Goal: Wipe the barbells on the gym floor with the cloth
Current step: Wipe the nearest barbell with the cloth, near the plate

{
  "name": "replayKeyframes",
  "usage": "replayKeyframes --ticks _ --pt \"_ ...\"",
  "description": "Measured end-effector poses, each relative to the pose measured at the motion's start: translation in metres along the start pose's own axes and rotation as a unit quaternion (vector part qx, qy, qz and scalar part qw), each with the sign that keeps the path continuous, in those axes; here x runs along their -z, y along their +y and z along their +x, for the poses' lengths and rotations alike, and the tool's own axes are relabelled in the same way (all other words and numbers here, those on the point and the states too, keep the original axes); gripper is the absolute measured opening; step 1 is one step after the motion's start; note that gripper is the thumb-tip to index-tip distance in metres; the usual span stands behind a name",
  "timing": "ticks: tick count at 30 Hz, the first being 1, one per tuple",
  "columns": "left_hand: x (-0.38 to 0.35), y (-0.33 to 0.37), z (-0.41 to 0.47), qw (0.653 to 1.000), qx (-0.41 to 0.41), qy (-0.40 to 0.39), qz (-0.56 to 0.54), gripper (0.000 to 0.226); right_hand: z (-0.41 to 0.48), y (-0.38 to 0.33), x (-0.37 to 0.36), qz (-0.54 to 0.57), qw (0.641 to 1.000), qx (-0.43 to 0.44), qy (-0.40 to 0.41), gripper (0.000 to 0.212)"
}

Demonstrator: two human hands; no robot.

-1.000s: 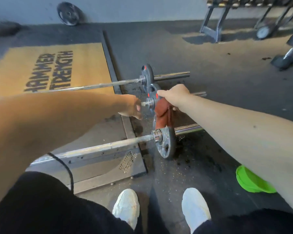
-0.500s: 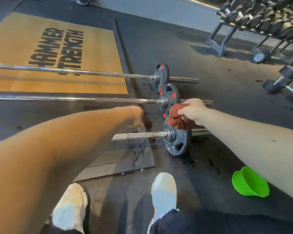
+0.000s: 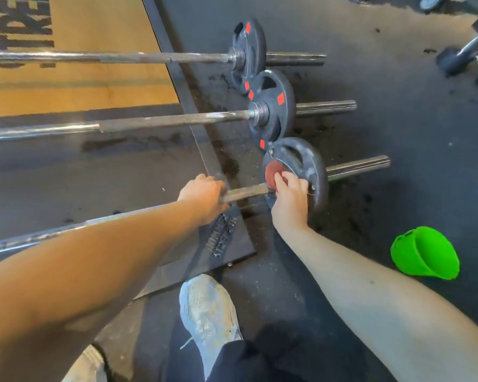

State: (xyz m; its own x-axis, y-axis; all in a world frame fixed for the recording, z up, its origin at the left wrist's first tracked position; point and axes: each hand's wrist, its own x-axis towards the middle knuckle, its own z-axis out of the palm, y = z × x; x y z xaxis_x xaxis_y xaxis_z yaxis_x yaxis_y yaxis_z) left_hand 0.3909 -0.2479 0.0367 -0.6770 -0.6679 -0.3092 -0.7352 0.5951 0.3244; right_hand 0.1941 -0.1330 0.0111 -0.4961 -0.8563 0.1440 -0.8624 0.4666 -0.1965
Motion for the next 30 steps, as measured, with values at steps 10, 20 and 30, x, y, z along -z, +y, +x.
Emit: replayKeyframes --ticks 10,20,30 --pt "-0.018 -0.010 0.011 0.997 -0.004 0.071 -0.042 0.019 0.023 -0.027 0.017 -0.054 0.995 -0.072 -0.041 0.048" --pt "-0.020 -0.012 0.017 0.996 -0.009 0.084 -0.004 0.017 0.117 -0.091 0.045 -0.296 0.870 0.055 -0.390 0.036" --pt "-0.019 -0.005 0.014 0.996 0.010 0.085 -0.015 0.021 0.023 -0.024 0.022 -0.074 0.996 -0.020 -0.054 0.059"
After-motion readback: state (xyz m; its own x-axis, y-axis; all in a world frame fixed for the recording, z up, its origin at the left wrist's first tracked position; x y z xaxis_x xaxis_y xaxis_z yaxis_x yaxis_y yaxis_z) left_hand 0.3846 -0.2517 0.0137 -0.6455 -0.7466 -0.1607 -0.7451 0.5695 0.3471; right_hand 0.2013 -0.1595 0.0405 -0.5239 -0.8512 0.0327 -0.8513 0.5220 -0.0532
